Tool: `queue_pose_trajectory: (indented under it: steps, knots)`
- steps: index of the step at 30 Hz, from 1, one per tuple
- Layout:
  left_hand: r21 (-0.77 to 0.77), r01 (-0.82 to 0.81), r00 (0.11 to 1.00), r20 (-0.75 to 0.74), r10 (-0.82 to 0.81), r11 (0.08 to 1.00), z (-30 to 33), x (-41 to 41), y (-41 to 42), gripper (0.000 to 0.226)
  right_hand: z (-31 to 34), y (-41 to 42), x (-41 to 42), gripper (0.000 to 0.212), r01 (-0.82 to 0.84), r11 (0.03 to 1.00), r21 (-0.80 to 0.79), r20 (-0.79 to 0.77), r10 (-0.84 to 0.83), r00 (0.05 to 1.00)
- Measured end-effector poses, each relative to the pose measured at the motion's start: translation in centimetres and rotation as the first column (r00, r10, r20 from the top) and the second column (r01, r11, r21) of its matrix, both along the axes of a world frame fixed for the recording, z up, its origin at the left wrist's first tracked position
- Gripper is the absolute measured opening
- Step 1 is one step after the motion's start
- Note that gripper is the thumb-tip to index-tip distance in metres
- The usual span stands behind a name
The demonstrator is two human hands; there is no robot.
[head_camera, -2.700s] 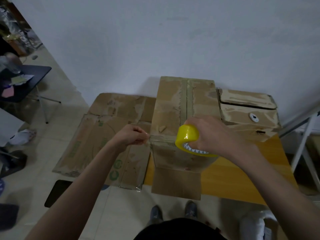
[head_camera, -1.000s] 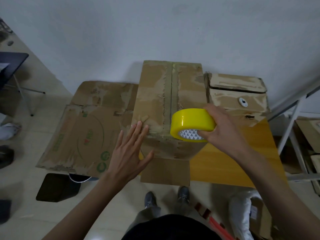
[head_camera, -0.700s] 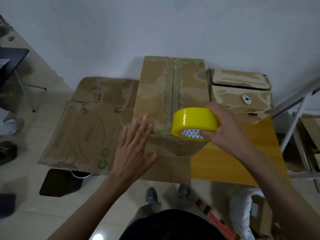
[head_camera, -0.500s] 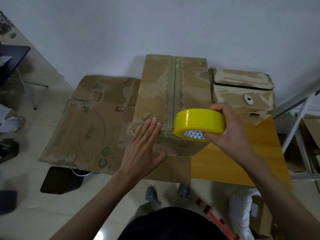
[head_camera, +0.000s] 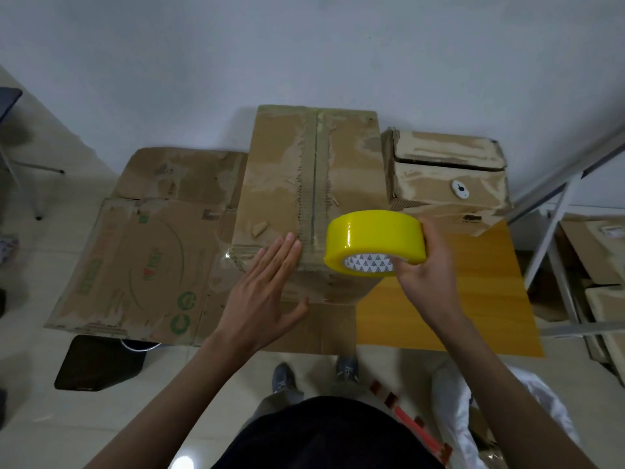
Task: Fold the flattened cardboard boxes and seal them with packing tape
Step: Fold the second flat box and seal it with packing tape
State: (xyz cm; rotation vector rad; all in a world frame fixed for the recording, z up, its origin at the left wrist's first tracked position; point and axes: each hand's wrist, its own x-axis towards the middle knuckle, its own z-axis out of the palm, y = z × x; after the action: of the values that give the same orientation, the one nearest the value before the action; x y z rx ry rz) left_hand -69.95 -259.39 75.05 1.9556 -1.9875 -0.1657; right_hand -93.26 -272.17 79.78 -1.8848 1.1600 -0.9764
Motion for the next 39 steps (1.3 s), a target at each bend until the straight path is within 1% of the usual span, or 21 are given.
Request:
queue_pose_trajectory:
  steps: [4,7,12,16,18,21,24,26,29,31,33,35,37,39]
  knots:
    - [0.006,0.008,1.000,0.020,-0.008,1.000,-0.1,0.1,0.0,0.084,1.3,-0.8,-3.1,0.059,0.012,0.990,-0.142,-0.079,-0.024,0.997]
    - [0.025,0.005,0.999,0.032,-0.006,1.000,0.0,0.0,0.0,0.086,1.8,-1.2,-4.3,0.060,0.006,0.977,-0.213,-0.137,-0.036,0.990]
    - [0.061,-0.009,0.999,0.053,0.006,0.998,0.2,-0.6,-0.2,0.087,1.7,-1.6,-4.5,0.053,-0.053,0.975,-0.216,-0.207,0.008,0.978]
    - [0.075,-0.022,0.994,0.105,0.014,0.997,0.3,-0.9,-0.2,0.087,1.7,-2.0,-4.8,0.060,-0.070,0.975,-0.208,-0.281,0.009,0.960]
    - [0.082,-0.025,0.992,0.122,0.015,0.996,0.4,-1.1,-0.2,0.087,1.9,-2.0,-4.7,0.060,-0.074,0.977,-0.202,-0.291,0.013,0.957]
    - [0.074,-0.027,0.991,0.129,0.017,0.997,0.8,-1.8,-0.7,0.088,2.0,-2.0,-4.8,0.061,-0.066,0.982,-0.174,-0.245,0.021,0.969]
    - [0.102,0.039,0.999,0.031,-0.043,0.994,1.2,-3.3,-1.7,0.092,2.0,-1.6,-5.0,0.065,-0.022,0.990,-0.136,-0.139,0.002,0.990]
    - [0.127,0.086,0.996,-0.009,-0.086,0.988,1.3,-4.5,-2.5,0.093,1.9,-1.2,-4.8,0.068,-0.010,0.991,-0.134,-0.077,0.000,0.997]
    - [0.139,0.093,0.996,-0.010,-0.093,0.986,1.1,-5.6,-3.1,0.094,1.5,-0.8,-4.9,0.058,-0.003,0.995,-0.097,0.029,0.006,1.000]
    - [0.141,0.096,0.995,-0.007,-0.096,0.985,0.8,-5.4,-3.0,0.096,0.7,-0.7,-5.3,0.057,-0.015,0.999,-0.028,0.122,0.018,0.992]
    - [0.142,0.103,0.995,0.004,-0.104,0.984,0.5,-4.8,-2.8,0.097,-0.5,-0.2,-5.4,0.057,-0.025,0.996,0.088,0.202,0.007,0.979]
    - [0.142,0.112,0.993,0.012,-0.115,0.984,0.4,-4.5,-2.7,0.098,-1.4,0.4,-4.9,0.055,-0.004,0.986,0.164,0.228,-0.034,0.973]
    - [0.147,0.122,0.992,0.025,-0.127,0.982,0.4,-4.4,-2.7,0.099,-1.7,0.4,-4.5,0.051,0.014,0.990,0.141,0.211,-0.044,0.977]
    - [0.149,0.124,0.990,0.044,-0.132,0.981,0.5,-4.3,-2.7,0.100,-1.0,0.0,-4.6,0.051,0.021,0.997,0.076,0.159,-0.033,0.987]
